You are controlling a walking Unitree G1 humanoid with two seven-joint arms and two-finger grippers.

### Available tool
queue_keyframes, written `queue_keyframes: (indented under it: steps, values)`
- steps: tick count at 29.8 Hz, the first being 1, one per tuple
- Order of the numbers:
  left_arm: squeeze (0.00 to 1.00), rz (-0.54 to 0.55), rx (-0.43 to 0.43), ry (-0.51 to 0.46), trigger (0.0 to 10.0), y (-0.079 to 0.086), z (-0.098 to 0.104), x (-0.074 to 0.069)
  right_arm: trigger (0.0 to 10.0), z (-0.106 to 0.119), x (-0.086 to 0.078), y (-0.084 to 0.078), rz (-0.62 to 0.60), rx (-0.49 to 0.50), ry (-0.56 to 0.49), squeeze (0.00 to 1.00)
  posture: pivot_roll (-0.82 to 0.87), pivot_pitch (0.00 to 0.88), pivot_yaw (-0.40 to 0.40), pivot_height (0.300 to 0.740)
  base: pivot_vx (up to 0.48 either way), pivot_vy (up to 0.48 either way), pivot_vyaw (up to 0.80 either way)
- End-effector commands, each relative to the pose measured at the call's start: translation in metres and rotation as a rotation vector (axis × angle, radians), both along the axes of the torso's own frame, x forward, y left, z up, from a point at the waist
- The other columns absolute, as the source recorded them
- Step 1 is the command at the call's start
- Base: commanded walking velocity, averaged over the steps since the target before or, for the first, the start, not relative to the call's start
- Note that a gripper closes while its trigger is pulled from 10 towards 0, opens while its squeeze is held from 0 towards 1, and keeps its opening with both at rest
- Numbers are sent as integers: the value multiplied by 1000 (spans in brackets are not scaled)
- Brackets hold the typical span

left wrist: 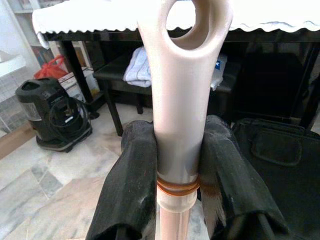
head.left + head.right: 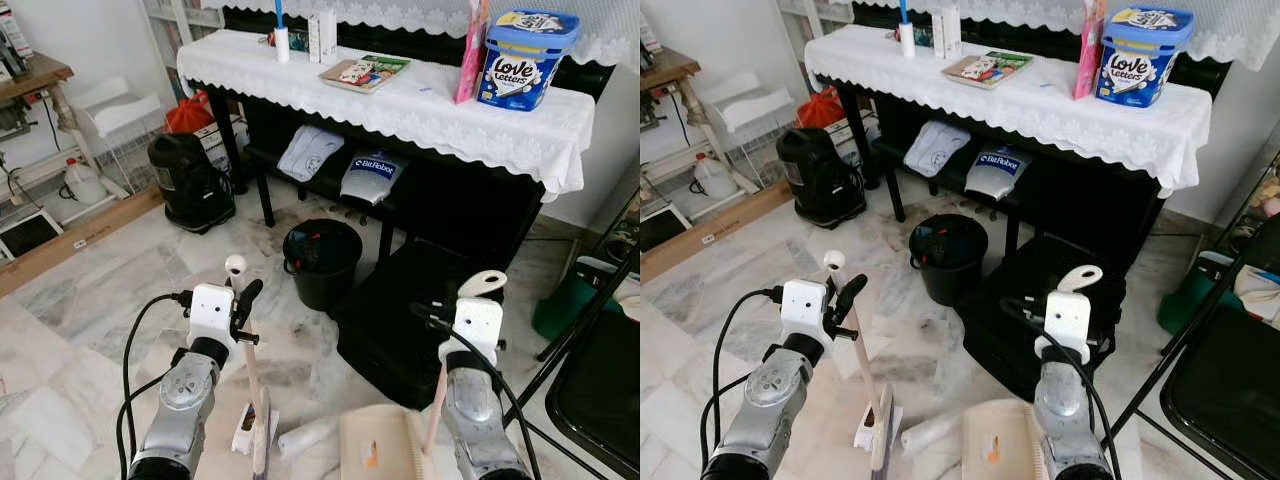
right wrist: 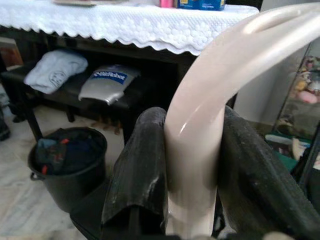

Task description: Sweep floor

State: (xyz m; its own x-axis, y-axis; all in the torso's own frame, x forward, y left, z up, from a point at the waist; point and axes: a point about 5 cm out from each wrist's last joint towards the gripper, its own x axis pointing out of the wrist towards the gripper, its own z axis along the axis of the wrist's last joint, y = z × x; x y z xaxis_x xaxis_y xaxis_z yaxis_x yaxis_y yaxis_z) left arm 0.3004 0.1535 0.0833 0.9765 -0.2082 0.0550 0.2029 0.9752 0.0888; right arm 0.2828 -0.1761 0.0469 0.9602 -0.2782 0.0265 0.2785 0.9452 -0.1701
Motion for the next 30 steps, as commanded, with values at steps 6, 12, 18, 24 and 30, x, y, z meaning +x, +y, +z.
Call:
queue_keyframes:
  steps: [6, 12, 18, 24, 30]
  values:
    - [0, -9, -26, -24, 10000, 1, 6, 4, 10000, -11, -11, -7, -64, -36, 26, 0, 87, 44, 92, 740, 0, 0, 0]
    - [0, -8, -64, 7, 10000, 3, 1, 4, 10000, -17, -14, -10, -86, -71, 48, 0, 89, 47, 96, 740, 0, 0, 0]
    - [0, -61, -71, 46, 10000, 1, -3, 3, 10000, -21, -16, -11, -104, -88, 57, 0, 96, 48, 99, 740, 0, 0, 0]
    - [0, -127, -133, 129, 10000, -2, -11, 1, 10000, -19, -15, -11, -113, -113, 44, 0, 99, 47, 103, 740, 0, 0, 0]
    - [0, -140, -140, 138, 10000, -1, -10, 0, 10000, -13, -7, -12, -115, -120, 6, 0, 106, 47, 106, 740, 0, 0, 0]
